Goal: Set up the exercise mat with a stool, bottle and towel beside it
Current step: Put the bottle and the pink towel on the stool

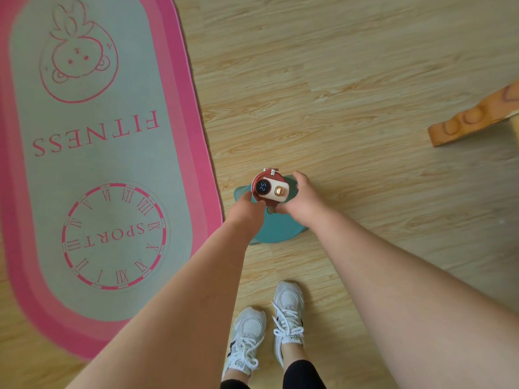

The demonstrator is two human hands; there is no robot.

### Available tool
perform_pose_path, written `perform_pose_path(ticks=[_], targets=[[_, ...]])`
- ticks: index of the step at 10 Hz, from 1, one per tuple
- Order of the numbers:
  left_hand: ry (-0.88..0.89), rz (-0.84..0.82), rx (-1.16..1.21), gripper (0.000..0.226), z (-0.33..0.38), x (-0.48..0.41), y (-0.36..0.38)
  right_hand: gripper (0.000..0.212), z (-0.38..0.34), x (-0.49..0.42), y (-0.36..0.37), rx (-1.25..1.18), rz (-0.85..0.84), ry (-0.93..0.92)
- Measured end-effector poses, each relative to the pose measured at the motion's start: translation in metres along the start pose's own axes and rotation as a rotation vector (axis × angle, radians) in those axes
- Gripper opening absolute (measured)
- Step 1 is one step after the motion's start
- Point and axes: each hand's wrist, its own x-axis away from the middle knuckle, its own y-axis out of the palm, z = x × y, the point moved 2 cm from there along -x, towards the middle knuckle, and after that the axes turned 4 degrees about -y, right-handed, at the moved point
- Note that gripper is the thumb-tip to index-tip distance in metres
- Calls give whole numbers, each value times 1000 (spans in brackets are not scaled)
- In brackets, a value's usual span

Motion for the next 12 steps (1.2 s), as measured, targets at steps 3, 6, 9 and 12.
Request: perform_pose_path(ticks=[3,6,9,12], targets=[[178,-50,-336,46,8,66,12,85,7,82,-28,-58,89,-48],[303,-137,-639,47,13,149,83,82,89,195,-72,-166,245,10],[417,-320,-798,54,5,245,220,85,230,320,-112,-415,460,244],[567,-430,-1031,48,-77,335,353,90,368,435,-117,-600,616,352]])
